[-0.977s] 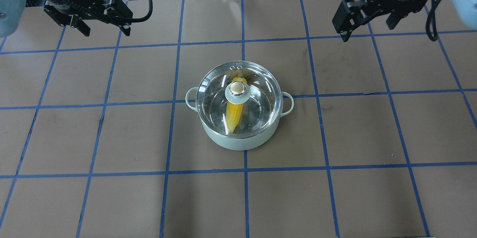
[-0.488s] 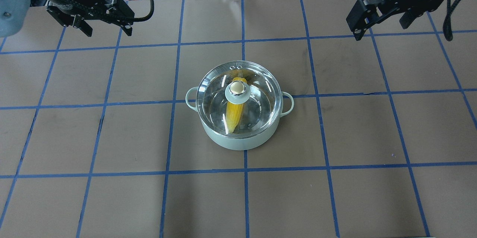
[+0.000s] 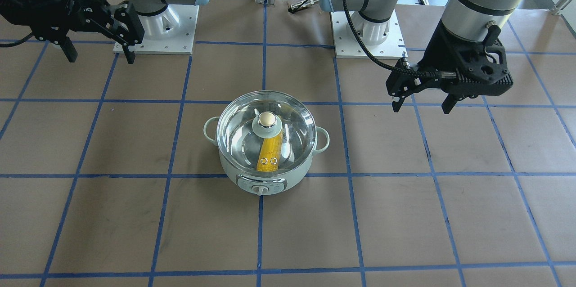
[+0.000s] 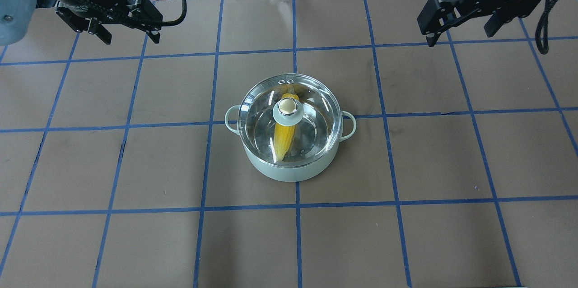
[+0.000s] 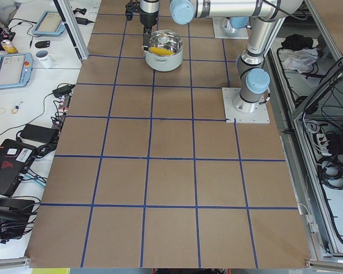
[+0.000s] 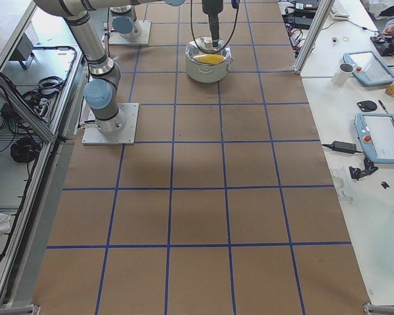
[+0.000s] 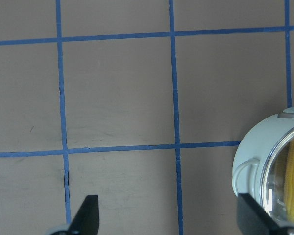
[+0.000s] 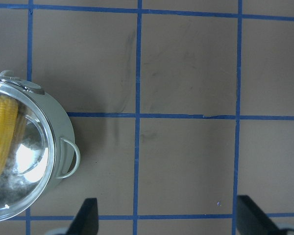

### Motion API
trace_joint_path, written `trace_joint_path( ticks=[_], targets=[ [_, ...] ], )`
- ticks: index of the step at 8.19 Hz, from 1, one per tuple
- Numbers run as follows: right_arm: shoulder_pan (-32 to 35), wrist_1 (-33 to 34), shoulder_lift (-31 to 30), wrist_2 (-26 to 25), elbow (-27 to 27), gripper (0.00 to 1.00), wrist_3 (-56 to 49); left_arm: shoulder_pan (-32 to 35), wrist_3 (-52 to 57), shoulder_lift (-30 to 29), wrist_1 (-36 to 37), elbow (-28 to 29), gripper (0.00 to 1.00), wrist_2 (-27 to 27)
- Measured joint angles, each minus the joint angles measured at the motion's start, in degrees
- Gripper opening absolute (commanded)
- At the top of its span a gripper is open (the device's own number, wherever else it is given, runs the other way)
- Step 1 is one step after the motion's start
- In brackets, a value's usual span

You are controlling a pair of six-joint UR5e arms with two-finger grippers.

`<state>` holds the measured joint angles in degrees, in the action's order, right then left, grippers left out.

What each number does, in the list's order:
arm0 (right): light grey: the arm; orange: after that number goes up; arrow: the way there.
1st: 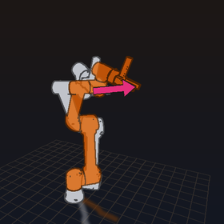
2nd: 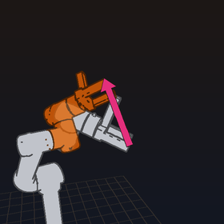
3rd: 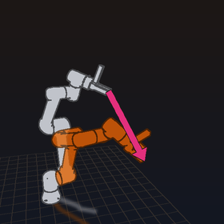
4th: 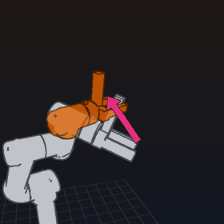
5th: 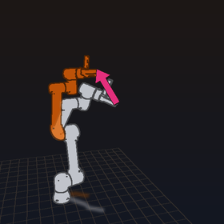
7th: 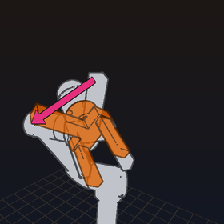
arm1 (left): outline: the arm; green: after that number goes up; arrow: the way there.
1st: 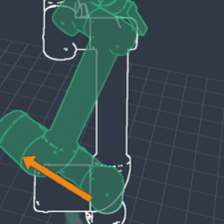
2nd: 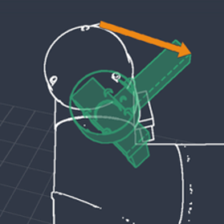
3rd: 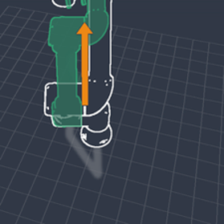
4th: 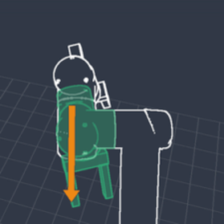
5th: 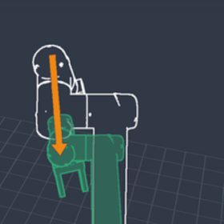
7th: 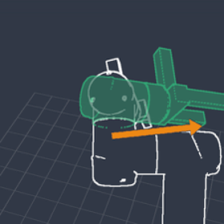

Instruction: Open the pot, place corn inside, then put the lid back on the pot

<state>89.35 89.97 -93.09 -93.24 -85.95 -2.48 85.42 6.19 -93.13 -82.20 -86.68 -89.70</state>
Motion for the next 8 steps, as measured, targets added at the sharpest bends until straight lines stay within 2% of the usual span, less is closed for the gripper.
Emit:
trace_joint_path(
  ticks=[8],
  targets=[
    [1.6,0.1,0.4,-0.3,0.1,1.0,2.6,0.0,0.1,0.2,0.2,-2.0,1.0,0.1]
  ],
)
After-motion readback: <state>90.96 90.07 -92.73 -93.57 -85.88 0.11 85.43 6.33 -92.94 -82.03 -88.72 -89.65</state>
